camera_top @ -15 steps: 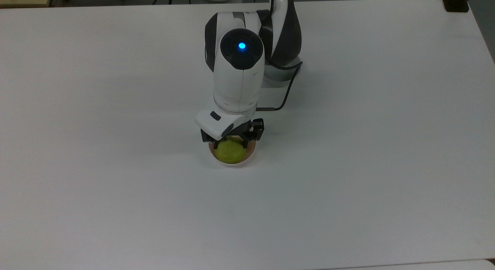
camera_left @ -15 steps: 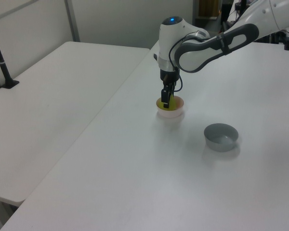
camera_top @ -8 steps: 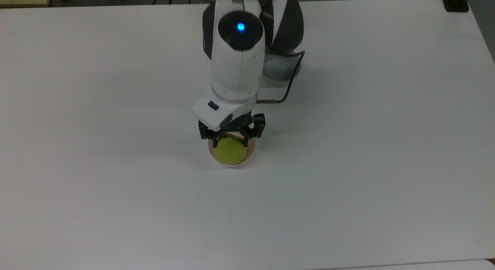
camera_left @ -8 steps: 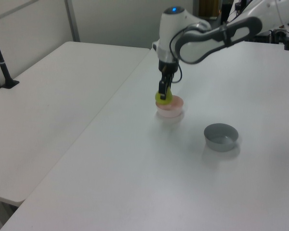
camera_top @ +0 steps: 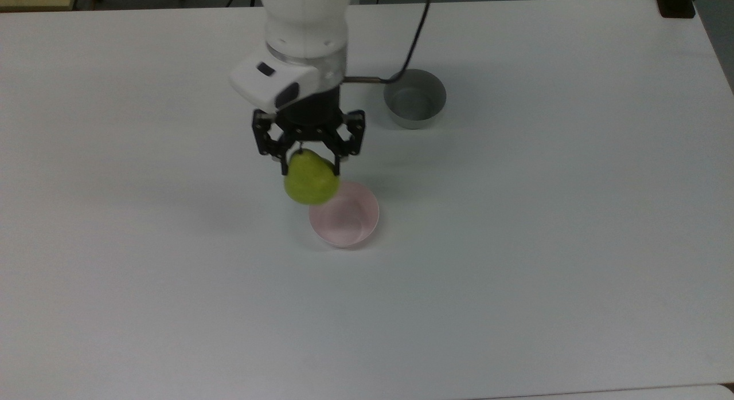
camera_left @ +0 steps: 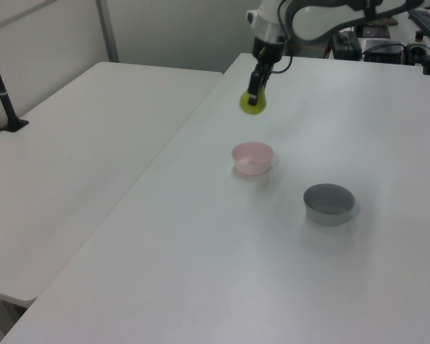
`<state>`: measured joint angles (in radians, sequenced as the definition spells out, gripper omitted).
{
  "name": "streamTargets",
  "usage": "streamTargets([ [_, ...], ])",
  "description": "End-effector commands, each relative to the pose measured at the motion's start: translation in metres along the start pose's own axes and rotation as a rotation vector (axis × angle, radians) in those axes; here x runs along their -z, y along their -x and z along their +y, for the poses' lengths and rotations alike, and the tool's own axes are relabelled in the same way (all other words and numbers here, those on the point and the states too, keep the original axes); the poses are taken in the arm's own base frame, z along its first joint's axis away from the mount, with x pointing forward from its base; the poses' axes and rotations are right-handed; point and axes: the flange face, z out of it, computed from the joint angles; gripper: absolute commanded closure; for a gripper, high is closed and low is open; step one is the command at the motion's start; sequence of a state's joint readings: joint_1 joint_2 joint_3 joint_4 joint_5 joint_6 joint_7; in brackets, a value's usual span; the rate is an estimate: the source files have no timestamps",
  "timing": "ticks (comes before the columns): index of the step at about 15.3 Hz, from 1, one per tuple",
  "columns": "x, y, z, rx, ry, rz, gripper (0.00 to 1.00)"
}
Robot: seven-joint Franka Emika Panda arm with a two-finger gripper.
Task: Pick up a pear from the bowl
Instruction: 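Lift the pear out of the pink bowl and carry it aside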
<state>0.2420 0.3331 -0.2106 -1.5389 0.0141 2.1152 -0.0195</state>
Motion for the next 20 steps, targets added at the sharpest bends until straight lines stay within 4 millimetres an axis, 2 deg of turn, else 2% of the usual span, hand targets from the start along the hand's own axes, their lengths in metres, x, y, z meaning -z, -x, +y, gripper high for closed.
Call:
streamTargets([
  [1,0.028,0.057,0.043,0.062,-0.033,-0.063,0.72],
  [4,0.04,0.092,0.076,0.098,-0.052,-0.14,0.72],
  [6,0.048,0.104,0.094,0.091,-0.055,-0.142,0.71],
  [9,0.038,0.115,0.1,0.093,-0.04,-0.179,0.71],
  [10,0.028,0.115,0.098,0.1,-0.031,-0.198,0.71],
  [15,-0.051,0.118,0.083,0.148,0.041,-0.343,0.71],
  [17,-0.071,0.119,0.077,0.168,0.063,-0.383,0.71],
  [20,-0.091,0.122,0.076,0.186,0.08,-0.418,0.7],
])
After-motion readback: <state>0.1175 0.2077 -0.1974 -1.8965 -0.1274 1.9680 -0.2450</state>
